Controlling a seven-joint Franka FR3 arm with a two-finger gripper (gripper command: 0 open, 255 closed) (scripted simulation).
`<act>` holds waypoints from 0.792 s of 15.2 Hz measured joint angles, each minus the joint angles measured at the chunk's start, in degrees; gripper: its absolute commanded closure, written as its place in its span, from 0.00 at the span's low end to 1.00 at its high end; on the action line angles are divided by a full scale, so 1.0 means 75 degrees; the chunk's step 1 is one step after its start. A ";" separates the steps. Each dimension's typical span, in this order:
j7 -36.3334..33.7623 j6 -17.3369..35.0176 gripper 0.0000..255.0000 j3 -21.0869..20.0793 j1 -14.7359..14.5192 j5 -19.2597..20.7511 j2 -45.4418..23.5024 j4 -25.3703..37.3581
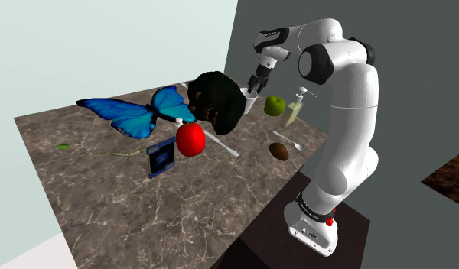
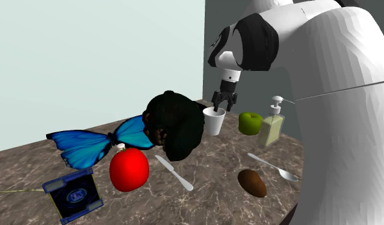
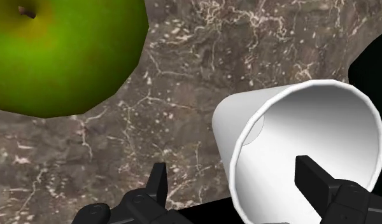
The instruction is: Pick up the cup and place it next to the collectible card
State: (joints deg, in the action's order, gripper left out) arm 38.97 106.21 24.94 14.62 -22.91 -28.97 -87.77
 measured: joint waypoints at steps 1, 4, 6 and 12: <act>0.0007 0.0084 0.00 -0.0014 -0.0012 -0.0021 -0.0032 -0.0053; 0.0034 0.0286 0.00 -0.0046 -0.0042 -0.0067 -0.0096 -0.0198; 0.0042 0.0313 0.00 -0.0047 -0.0045 -0.0070 -0.0094 -0.0226; 0.0043 0.0321 1.00 -0.0047 -0.0047 -0.0071 -0.0092 -0.0235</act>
State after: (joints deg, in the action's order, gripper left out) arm 39.30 108.62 24.59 14.27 -23.44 -29.65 -89.53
